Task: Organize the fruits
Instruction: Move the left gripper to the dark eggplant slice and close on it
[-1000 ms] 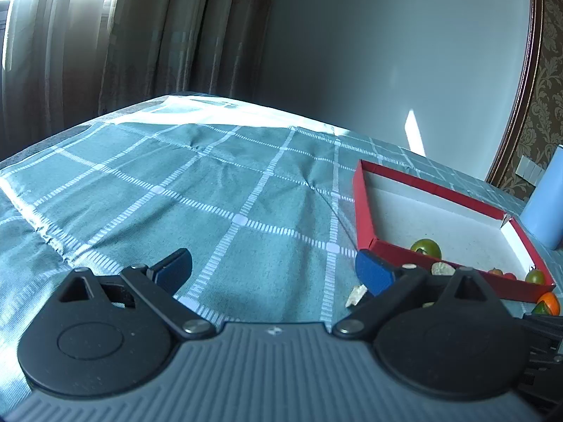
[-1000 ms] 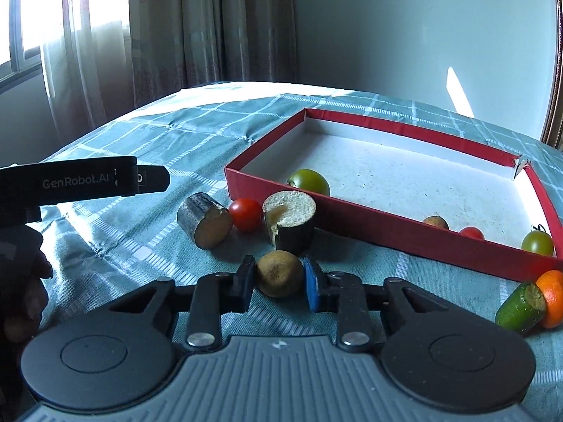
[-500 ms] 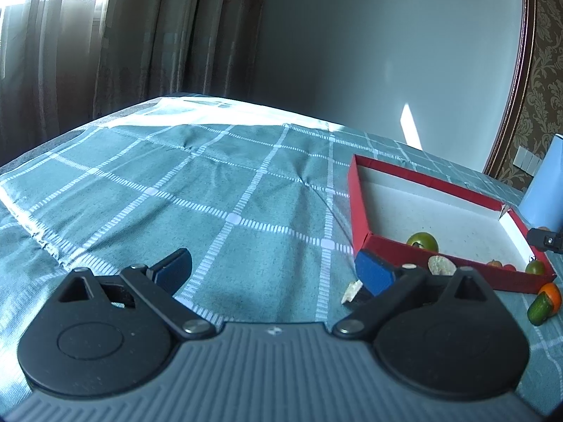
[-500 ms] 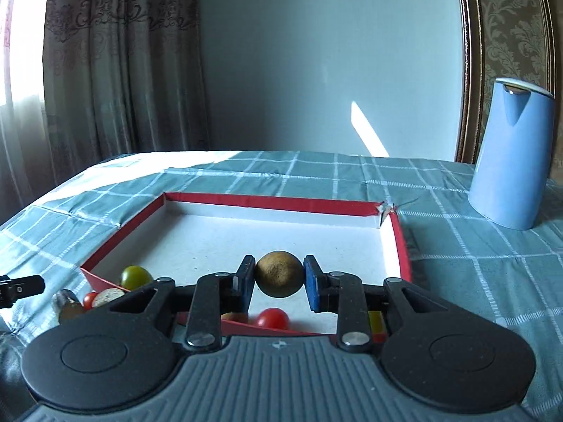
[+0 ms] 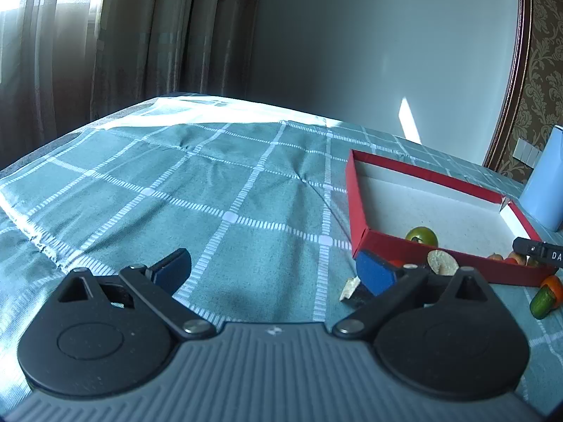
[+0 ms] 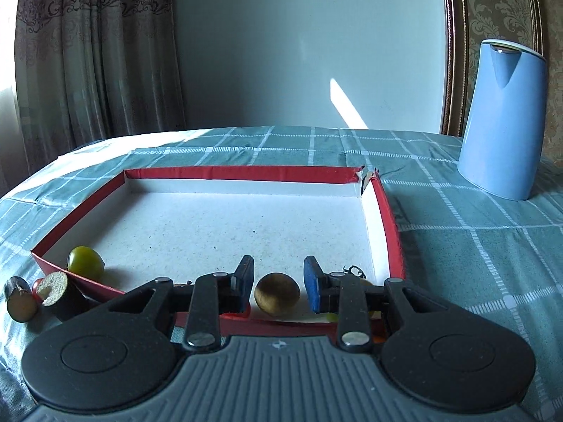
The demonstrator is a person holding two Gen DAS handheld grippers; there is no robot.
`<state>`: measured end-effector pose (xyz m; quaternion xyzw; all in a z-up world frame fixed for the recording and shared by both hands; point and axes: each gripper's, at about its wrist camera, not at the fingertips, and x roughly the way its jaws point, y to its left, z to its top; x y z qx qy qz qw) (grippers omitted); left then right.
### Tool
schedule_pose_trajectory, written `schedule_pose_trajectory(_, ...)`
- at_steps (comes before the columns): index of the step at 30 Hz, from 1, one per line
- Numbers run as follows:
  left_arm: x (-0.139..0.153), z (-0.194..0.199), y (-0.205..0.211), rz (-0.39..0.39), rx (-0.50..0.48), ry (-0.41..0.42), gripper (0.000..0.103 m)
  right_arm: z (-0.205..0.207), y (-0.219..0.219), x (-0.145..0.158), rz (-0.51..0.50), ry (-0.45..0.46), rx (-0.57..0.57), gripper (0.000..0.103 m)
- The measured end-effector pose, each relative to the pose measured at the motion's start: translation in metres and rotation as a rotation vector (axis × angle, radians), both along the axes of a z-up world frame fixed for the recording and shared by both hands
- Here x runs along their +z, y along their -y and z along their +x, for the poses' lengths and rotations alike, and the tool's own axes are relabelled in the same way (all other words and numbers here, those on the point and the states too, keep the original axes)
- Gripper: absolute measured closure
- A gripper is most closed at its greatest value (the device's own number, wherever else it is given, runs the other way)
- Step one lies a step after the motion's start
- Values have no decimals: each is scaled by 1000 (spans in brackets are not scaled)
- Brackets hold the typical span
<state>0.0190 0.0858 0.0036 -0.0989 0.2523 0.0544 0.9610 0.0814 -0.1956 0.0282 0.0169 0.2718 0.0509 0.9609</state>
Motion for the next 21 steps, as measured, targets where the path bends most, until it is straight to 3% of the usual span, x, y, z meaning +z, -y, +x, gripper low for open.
schedule_pose_trajectory(5,0,0,3,9,-21,-5,3,-29,19,12,84,99,-36,73)
schedule_pose_trajectory(10,3,-6,26,113,-110,31,0,-57,38,10,127,141,-70,60)
schedule_pose_trajectory(15,5,-8,42,185,-170,42,0,-74,44,8,118,107,-77,59)
schedule_pose_trajectory(19,4,-3,51,209,-189,23,0,-84,39,3,88,75,-71,37)
schedule_pose_trajectory(21,4,-2,56,215,-193,22,0,-87,39,1,96,64,-60,37)
